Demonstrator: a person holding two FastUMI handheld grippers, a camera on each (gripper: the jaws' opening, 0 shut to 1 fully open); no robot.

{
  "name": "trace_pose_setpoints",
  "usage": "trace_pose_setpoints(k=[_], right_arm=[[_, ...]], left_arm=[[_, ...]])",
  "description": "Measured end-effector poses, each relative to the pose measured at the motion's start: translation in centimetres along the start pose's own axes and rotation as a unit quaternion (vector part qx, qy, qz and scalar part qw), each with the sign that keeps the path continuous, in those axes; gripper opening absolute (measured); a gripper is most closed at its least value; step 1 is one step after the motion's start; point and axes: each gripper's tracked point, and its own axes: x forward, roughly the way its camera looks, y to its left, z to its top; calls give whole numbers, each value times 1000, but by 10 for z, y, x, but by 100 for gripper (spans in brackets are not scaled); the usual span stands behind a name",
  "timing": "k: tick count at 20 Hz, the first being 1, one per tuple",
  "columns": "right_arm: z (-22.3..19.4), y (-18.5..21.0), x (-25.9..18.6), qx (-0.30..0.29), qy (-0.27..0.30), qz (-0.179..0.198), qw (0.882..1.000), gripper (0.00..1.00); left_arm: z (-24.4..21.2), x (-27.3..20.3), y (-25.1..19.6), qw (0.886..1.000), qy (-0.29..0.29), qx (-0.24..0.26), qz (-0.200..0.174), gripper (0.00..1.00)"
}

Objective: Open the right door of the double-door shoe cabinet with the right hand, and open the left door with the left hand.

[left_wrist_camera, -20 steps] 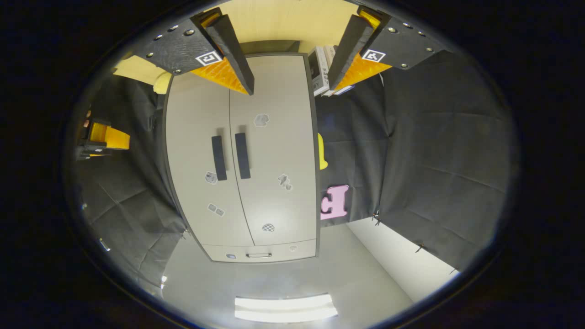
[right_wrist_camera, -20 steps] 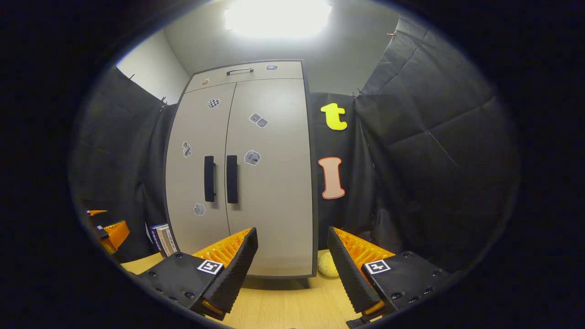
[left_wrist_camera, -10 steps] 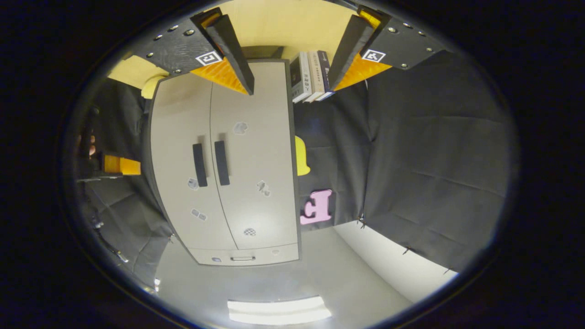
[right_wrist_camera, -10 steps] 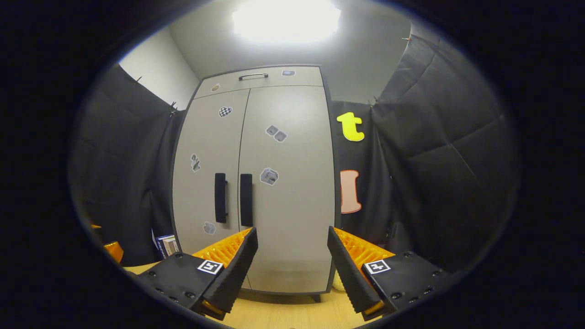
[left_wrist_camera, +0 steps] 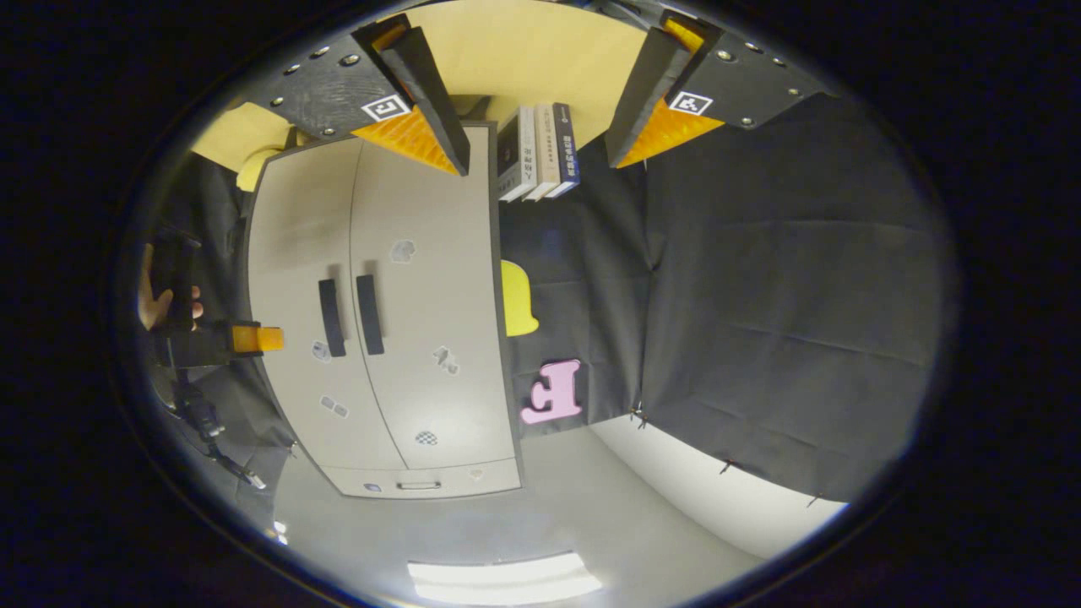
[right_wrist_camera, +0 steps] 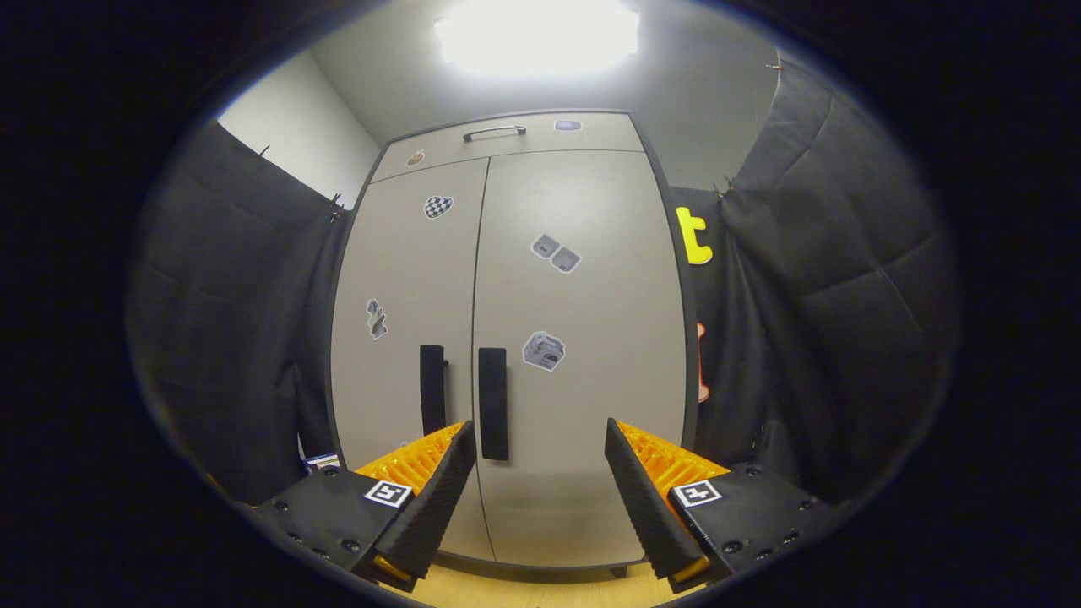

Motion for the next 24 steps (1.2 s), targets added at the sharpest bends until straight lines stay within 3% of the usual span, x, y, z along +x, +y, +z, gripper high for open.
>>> trace_pose_setpoints(k=[9,20,21,22,24], right_arm=[[6,21,57,5,2,7,1000,96],[-26,43,114,8,66,10,998,94],[-25,43,118,11,71,9,997,85],[-25,45,121,16,75,10,997,85],[-27,46,126,22,87,12,996,75]], left_arm=[[-5,-12,35,999,10,6,39,96],[-12,-32,58,998,21,12,66,95],[-14,-33,60,997,23,12,69,95],[-14,-35,62,997,24,10,71,96],[-15,-37,66,997,25,8,75,95]])
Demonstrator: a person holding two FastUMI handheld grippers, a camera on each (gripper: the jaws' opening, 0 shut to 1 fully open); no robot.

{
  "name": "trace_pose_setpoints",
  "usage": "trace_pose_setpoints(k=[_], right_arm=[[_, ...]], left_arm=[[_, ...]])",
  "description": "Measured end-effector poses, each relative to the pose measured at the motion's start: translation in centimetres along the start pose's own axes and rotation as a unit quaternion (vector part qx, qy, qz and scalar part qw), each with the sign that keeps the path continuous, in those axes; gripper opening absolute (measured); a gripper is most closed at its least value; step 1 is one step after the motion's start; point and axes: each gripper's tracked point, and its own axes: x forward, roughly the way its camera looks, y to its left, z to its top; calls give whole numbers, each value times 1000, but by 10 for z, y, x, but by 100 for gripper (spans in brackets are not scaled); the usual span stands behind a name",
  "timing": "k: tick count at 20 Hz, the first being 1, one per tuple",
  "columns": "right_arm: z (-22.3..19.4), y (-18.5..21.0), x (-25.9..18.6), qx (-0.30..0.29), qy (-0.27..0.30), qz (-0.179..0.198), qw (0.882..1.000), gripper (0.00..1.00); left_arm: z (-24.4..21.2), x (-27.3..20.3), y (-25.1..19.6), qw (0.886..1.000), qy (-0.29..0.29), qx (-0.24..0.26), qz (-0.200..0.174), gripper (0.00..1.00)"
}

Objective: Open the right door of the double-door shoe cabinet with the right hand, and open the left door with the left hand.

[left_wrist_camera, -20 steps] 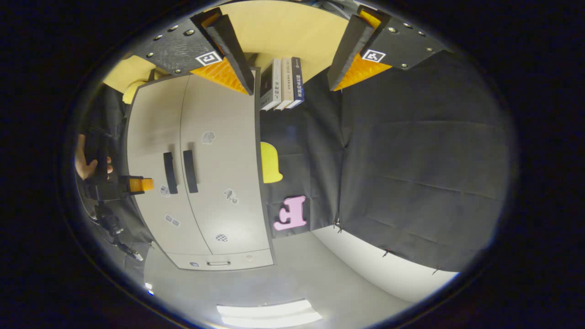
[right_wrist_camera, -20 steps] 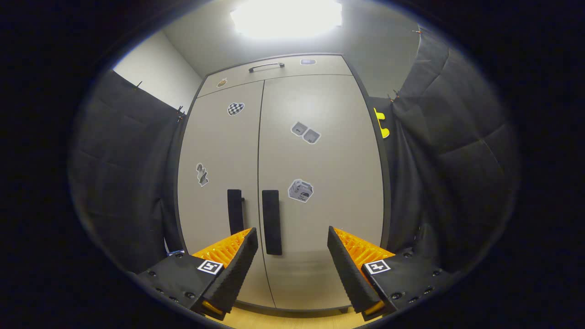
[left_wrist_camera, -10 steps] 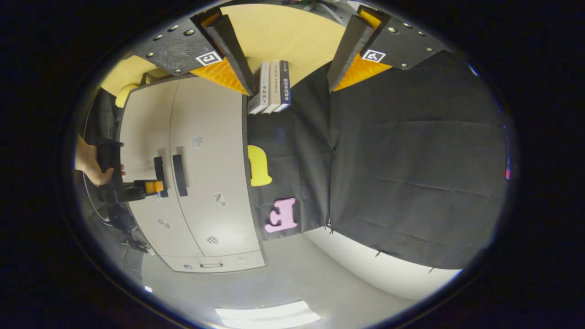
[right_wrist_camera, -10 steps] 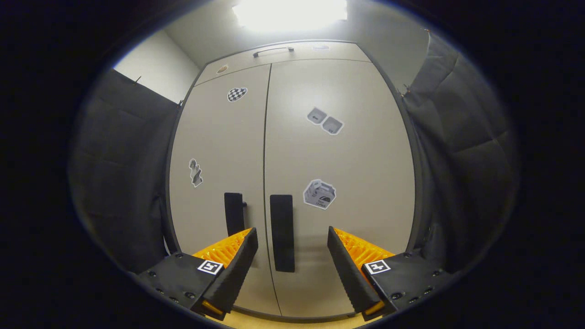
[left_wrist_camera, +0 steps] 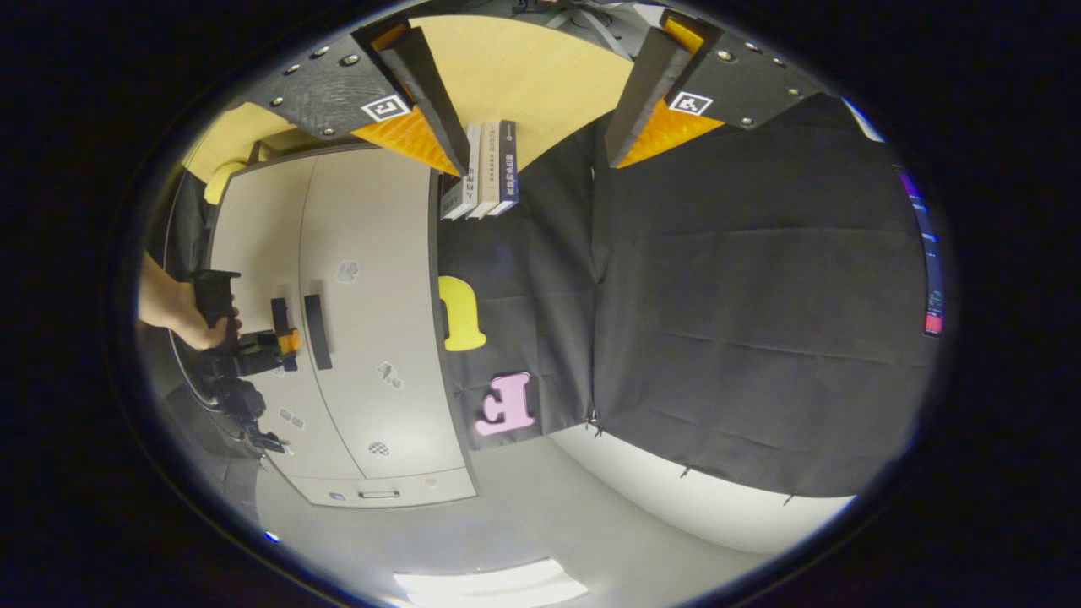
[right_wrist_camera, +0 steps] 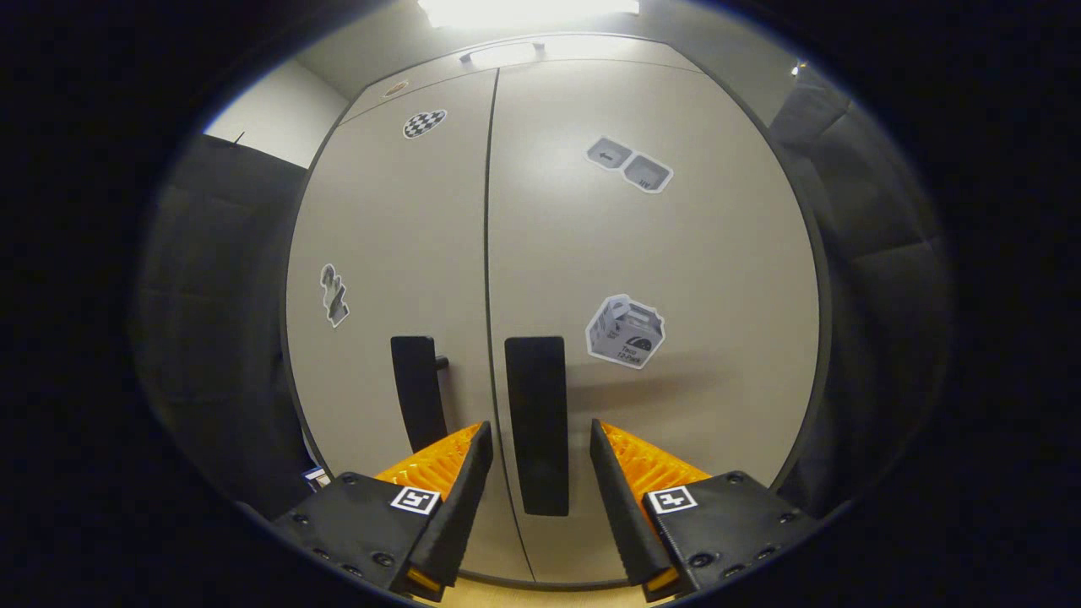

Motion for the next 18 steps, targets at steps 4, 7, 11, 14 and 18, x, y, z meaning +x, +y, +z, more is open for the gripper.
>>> trace_pose_setpoints(k=[4,7,11,14,18], right_arm=[[-12,5,11,-15,36,8,999,59],[-12,-4,11,-23,41,-12,999,37],[-15,-3,10,-18,54,-7,998,17],[-15,-3,8,-19,58,1,998,11],[-16,-2,-6,-12,69,14,997,13]], left_arm=[[-2,-2,7,1000,1,-2,4,95],[-1,-1,8,1000,-1,-6,4,94],[-1,-2,6,1000,-3,-8,0,96],[7,-4,6,1000,-9,-11,-5,96],[18,-7,3,1000,-22,-12,-15,96]])
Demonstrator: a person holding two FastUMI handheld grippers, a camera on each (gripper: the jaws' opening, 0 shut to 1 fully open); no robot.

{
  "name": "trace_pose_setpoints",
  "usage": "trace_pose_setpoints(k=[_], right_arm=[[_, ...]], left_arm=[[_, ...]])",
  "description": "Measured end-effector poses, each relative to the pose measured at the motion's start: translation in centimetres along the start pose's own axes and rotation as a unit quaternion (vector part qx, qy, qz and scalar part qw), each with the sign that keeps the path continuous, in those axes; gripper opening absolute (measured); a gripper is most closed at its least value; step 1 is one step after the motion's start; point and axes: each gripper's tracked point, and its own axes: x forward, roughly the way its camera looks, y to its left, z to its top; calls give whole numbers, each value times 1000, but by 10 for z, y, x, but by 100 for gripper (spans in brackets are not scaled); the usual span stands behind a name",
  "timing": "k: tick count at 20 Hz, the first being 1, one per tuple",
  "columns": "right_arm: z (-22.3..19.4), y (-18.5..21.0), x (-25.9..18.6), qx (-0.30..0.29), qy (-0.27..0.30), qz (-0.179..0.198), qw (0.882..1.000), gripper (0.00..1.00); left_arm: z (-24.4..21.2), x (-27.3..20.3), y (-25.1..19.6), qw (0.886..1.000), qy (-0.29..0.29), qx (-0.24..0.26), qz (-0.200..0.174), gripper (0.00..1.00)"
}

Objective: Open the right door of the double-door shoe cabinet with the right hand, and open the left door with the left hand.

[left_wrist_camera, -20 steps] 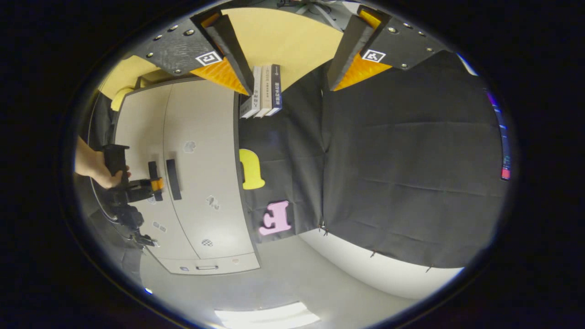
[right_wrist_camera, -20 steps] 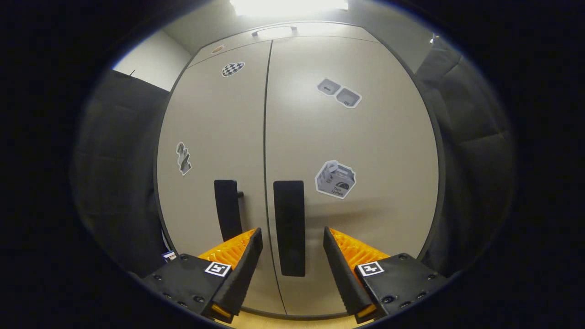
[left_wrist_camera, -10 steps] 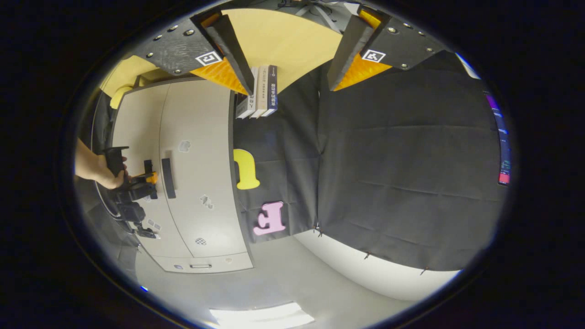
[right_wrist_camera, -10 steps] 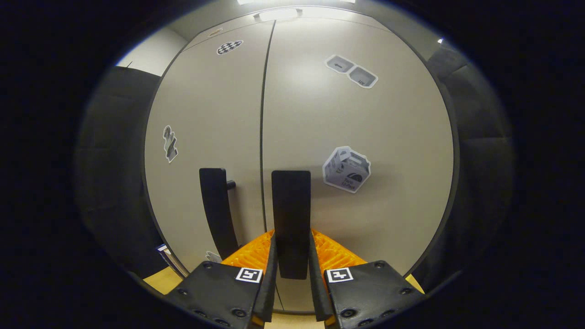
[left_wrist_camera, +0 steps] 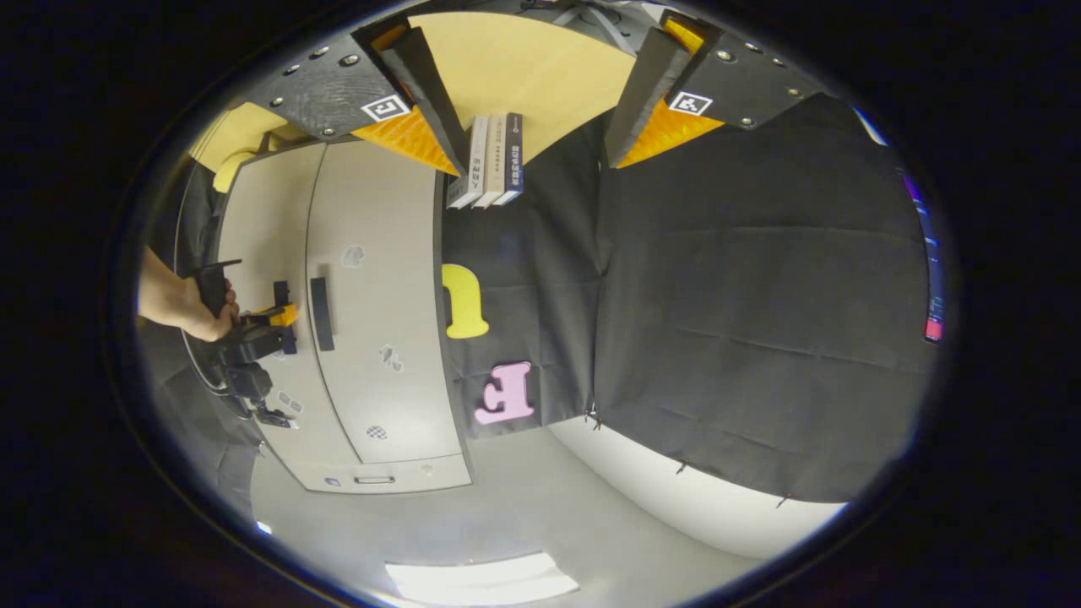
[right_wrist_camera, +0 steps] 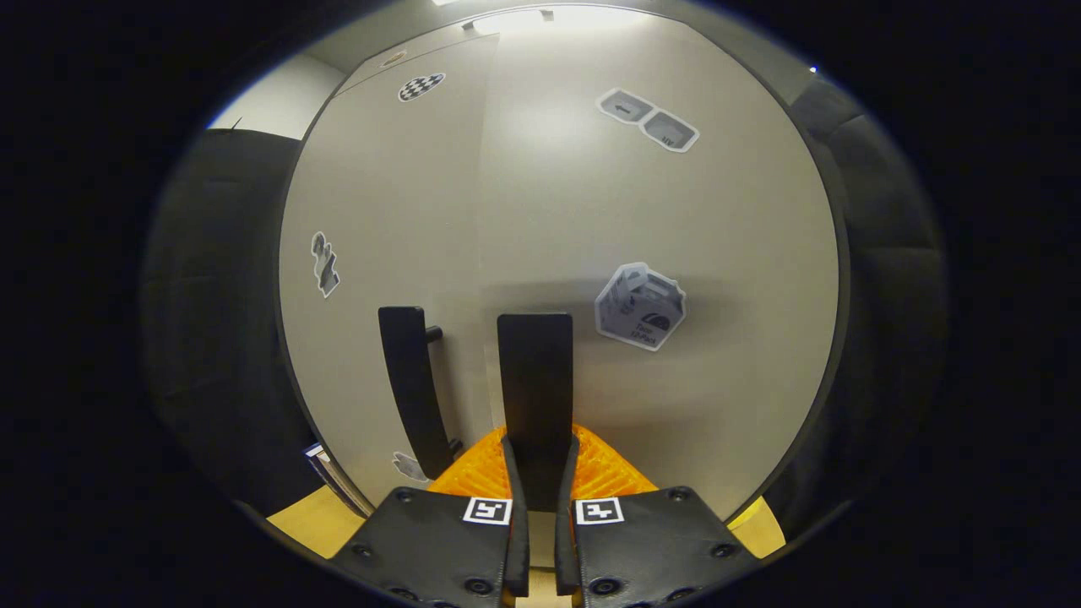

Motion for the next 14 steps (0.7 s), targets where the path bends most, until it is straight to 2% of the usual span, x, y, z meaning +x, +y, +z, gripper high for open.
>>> trace_pose_setpoints(k=[10,14], right_arm=[[-8,-10,-58,5,7,50,999,13],[-11,-17,-79,1,11,68,998,13]], left_arm=[[8,-4,-31,999,-10,1,-47,96],[10,-3,-62,997,-11,4,-72,96]])
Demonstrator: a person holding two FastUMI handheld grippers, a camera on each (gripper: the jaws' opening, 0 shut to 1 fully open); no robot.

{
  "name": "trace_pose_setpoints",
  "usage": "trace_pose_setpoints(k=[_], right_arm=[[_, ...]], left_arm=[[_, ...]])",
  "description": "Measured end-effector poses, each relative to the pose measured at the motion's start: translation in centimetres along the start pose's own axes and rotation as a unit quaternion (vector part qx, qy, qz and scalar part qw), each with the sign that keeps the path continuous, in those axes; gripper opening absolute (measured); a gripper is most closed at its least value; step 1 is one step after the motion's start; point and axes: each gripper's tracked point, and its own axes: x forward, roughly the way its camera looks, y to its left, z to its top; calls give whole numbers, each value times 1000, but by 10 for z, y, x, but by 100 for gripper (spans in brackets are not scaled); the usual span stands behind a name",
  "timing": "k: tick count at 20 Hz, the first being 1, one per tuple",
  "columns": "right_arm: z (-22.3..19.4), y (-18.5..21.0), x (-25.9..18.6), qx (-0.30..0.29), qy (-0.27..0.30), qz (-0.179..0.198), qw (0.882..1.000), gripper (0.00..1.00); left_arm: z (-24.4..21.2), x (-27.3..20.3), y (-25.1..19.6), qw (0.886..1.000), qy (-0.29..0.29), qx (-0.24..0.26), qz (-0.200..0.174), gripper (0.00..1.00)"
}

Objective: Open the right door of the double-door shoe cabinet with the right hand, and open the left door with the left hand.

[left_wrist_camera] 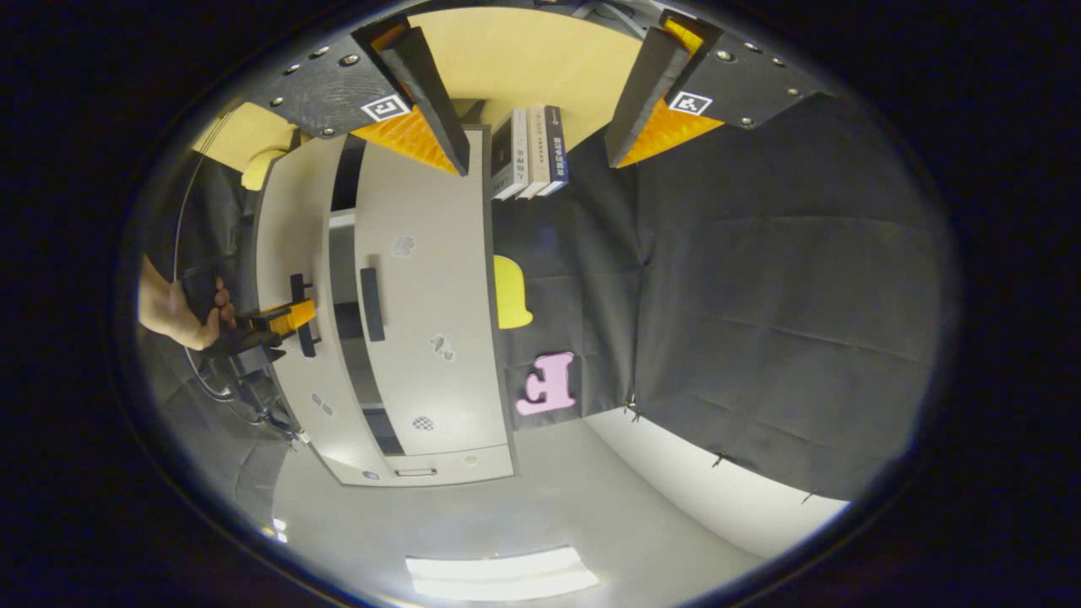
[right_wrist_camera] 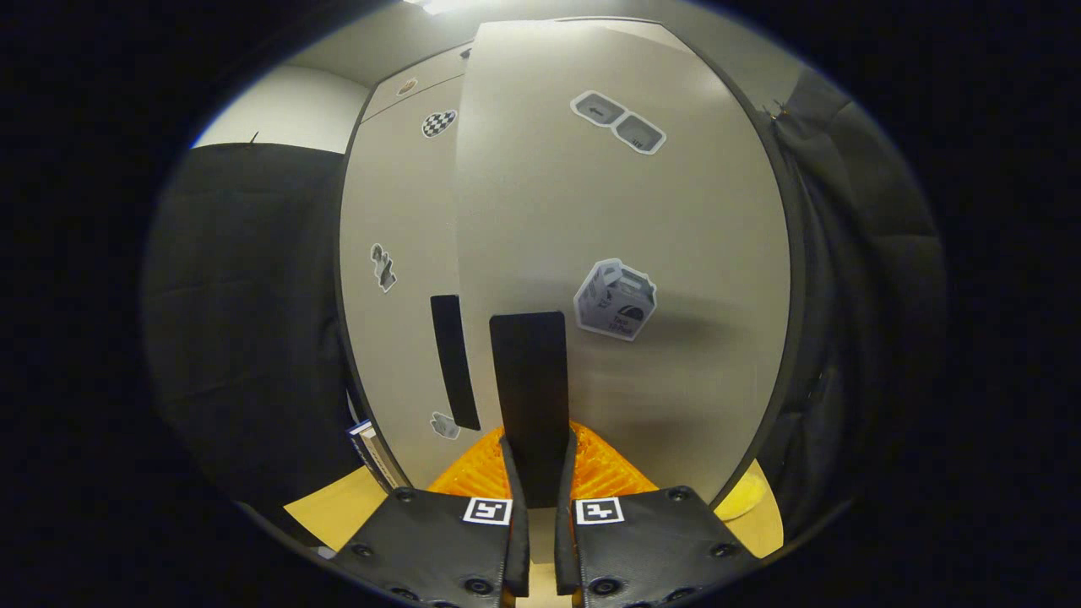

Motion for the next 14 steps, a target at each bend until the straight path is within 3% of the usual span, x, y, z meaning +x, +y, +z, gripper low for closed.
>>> trace_pose_setpoints(k=[14], right_arm=[[-10,-32,-69,5,0,28,1000,13]], left_arm=[[10,28,-86,996,-5,4,-87,96]])
